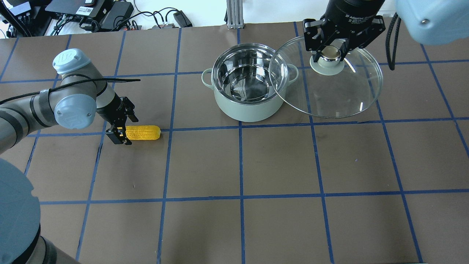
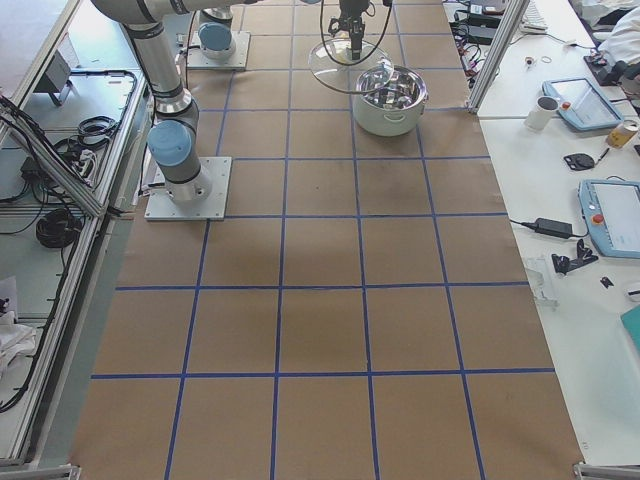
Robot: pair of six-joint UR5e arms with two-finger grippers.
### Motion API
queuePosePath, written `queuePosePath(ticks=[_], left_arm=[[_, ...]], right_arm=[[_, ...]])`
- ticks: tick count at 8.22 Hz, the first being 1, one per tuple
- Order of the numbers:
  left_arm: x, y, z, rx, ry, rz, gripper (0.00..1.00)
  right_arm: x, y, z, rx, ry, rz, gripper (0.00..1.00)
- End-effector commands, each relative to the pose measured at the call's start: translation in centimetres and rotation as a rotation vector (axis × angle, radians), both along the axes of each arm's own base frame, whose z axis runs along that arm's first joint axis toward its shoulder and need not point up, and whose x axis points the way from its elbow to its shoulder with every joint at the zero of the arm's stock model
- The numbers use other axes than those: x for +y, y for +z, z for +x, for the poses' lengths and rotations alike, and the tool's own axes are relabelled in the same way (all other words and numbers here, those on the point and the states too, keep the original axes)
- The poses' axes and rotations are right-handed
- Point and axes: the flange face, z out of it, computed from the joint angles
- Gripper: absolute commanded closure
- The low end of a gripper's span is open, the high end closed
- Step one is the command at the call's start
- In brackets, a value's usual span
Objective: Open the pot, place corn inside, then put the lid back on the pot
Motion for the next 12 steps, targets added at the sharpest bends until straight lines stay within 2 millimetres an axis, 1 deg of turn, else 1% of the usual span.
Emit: queuePosePath(ticks=[1,2,3,5,7,9,10,11,12], left_arm=[[0.0,-0.3,-0.3,-0.012,0.017,0.007,0.00],[0.0,-0.3,-0.3,-0.012,0.016,0.007,0.01],[0.0,-0.3,-0.3,-0.012,0.019,0.009,0.19],[-0.1,-0.4,-0.3,-0.005,0.020,0.007,0.50],[-0.1,0.4,-0.3,-0.012,0.019,-0.004,1.00],[0.0,2.4,-0.7,-0.024,0.019,-0.029,1.00],[0.0,4.0,-0.9,-0.033,0.011,-0.058,1.00],[-0.8,7.3,-2.1,-0.044,-0.017,-0.127,1.00],[-2.9,11.5,-3.9,-0.052,-0.052,-0.210,1.00]], right_arm=[[0.4,0.3,-0.3,-0.006,0.004,0.004,0.79],[0.5,0.3,-0.4,-0.005,0.010,0.007,0.79],[1.0,1.0,-0.4,-0.005,0.010,-0.004,0.81],[1.2,1.1,-0.4,-0.003,0.010,-0.005,0.83],[1.2,1.1,-0.5,0.000,0.008,-0.006,0.83],[1.6,1.1,-0.6,-0.001,0.002,0.013,0.90],[1.6,1.1,-0.5,-0.001,0.004,0.013,0.91],[1.6,1.1,-0.5,0.000,0.000,0.013,0.91],[1.6,1.1,-0.5,-0.003,0.002,0.013,0.91]])
